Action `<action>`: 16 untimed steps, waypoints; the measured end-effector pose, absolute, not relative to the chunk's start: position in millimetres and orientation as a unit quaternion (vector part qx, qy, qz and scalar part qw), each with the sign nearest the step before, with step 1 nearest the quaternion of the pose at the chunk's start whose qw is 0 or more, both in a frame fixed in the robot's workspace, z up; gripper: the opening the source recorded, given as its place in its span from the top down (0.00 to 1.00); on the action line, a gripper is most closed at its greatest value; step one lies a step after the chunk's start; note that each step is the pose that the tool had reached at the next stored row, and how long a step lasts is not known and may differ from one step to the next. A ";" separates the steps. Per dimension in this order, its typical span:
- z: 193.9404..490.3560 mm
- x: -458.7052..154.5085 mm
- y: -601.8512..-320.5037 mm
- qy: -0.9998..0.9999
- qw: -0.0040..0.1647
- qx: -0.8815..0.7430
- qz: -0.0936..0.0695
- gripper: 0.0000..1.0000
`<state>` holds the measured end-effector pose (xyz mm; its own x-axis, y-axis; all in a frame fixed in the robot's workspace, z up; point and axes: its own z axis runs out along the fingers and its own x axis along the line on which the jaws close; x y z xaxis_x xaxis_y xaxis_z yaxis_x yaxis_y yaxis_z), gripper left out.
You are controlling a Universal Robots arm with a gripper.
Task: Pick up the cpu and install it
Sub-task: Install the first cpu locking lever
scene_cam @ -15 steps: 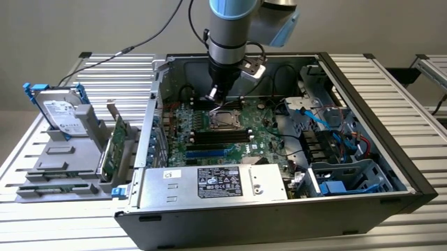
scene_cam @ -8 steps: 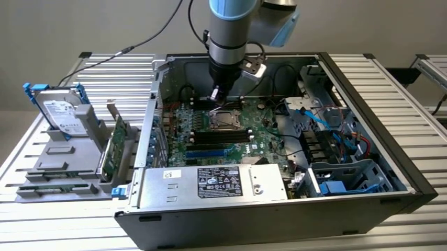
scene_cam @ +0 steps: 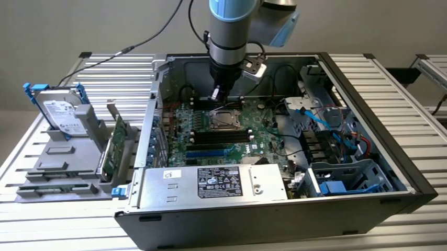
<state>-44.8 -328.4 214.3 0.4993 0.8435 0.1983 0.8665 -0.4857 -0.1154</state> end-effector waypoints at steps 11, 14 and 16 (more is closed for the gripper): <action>211.2 -44.8 -328.1 -0.496 0.112 -0.859 -0.064 0.89; 211.2 -45.0 -328.1 -0.496 0.115 -0.858 -0.066 0.89; 212.7 -45.8 -328.2 -0.495 0.118 -0.858 -0.066 0.89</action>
